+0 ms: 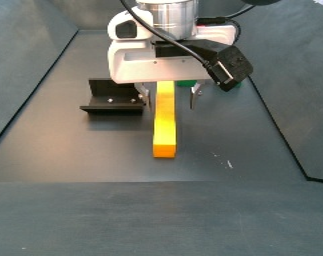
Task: Pick up the yellow object. Move up. Move to above the board. Insert the yellow object.
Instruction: Pick up the yellow object.
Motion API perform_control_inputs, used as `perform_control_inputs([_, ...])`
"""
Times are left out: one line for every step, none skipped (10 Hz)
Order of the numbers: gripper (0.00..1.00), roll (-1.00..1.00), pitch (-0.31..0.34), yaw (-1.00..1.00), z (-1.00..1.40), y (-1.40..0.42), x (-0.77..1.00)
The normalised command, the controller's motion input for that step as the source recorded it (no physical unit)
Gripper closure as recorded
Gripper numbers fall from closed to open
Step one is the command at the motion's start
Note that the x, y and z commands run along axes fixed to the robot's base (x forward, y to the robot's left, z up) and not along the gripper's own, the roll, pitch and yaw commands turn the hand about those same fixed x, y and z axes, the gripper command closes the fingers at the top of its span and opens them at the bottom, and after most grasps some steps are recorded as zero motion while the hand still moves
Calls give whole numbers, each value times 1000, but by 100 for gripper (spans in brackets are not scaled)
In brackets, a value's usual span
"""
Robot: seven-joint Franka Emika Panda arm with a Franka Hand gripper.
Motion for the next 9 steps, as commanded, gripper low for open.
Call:
perform_control_inputs([0, 0, 19, -17, -331, 26, -9])
perform_control_inputs([0, 0, 17, -20, -266, 20, -9])
perform_control_inputs([0, 0, 14, -20, -209, 9, 0])
perform_control_inputs([0, 0, 1, -20, -189, 17, -11])
perform_control_inputs([0, 0, 0, -14, -129, 9, -14])
perform_control_inputs([0, 0, 0, 0, -29, 0, 0])
perform_control_inputs([0, 4, 0, 0, 0, -6, 0])
perform_control_inputs([0, 0, 0, 0, 0, 0, 0])
perform_control_inputs([100, 0, 0, 0, 0, 0, 0])
